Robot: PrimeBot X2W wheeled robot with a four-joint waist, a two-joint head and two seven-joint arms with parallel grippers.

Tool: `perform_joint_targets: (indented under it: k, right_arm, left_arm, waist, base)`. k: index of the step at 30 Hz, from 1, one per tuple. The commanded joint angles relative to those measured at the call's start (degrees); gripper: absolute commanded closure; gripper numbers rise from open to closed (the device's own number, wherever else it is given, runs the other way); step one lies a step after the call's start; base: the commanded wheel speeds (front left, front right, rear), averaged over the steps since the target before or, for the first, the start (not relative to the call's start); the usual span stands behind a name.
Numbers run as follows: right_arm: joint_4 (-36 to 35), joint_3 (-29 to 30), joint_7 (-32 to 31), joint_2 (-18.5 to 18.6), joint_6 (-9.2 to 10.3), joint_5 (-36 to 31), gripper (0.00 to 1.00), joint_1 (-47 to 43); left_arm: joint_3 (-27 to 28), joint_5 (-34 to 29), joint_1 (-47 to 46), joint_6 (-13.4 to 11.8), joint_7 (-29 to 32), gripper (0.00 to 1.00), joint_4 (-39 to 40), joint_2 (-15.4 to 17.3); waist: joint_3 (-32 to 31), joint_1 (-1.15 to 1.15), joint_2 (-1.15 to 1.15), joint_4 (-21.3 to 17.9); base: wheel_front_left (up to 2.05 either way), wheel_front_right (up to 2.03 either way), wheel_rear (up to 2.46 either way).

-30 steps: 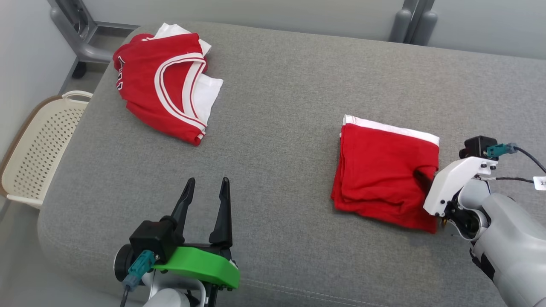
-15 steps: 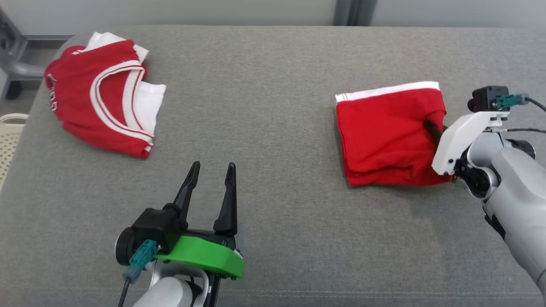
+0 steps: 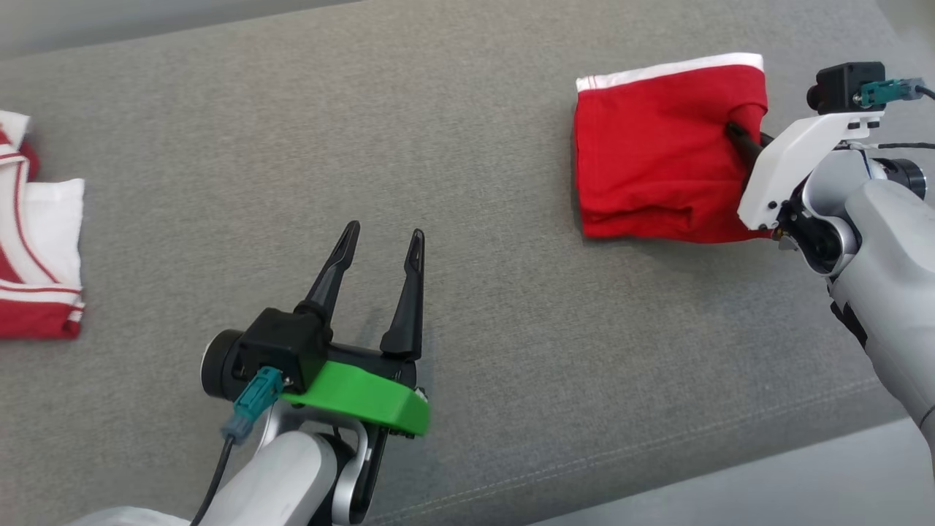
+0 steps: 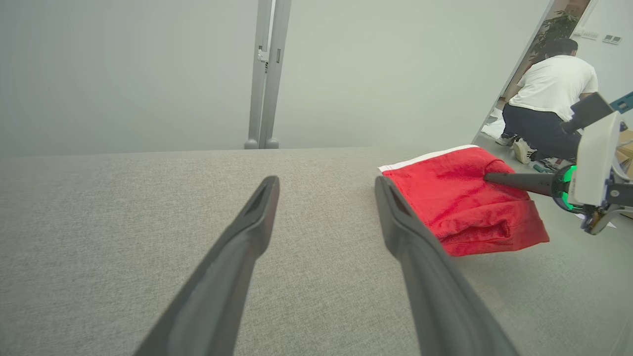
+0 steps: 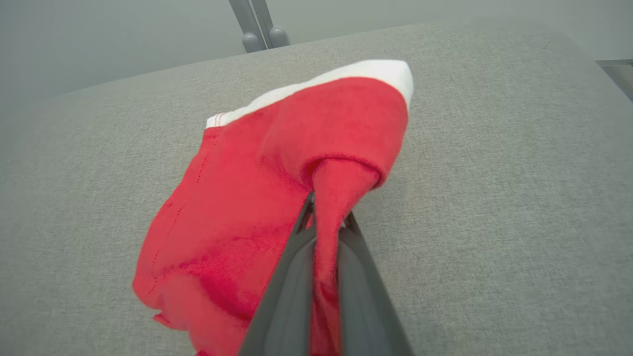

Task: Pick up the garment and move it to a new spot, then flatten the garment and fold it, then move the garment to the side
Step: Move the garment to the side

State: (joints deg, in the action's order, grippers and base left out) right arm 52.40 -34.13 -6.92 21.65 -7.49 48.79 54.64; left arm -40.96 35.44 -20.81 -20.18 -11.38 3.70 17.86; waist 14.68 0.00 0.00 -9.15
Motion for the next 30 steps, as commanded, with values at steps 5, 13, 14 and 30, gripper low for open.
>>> perform_joint_targets:
  k: [5,13,14,30]
  right_arm:
    - [0.45,-0.34,1.19,0.63,0.0,1.09,1.0,1.59]
    - [2.08,-0.75,3.3,1.89,0.0,0.9,1.0,4.73]
    - [2.34,-0.82,3.57,2.08,0.0,0.74,1.0,5.39]
    - [10.69,-3.58,8.15,11.0,0.01,-8.08,1.0,16.87]
  left_arm:
    - [-0.47,-1.22,-2.48,0.11,1.0,0.0,0.55,0.54]
    - [-0.99,-2.22,-4.61,-0.1,2.51,0.0,1.86,0.96]
    - [-0.94,-2.37,-4.82,-0.24,2.61,0.0,2.15,1.08]
    - [-1.38,-5.83,-7.49,-2.67,6.2,0.0,11.35,4.23]
  waist:
    - [5.94,0.0,0.0,-7.14]
    - [8.95,0.0,0.0,-5.56]
    - [9.4,0.0,0.0,-5.14]
    - [17.15,0.0,0.0,0.9]
  base:
    - [0.0,0.0,0.0]
    - [0.0,0.0,0.0]
    - [0.0,0.0,0.0]
    - [0.0,0.0,0.0]
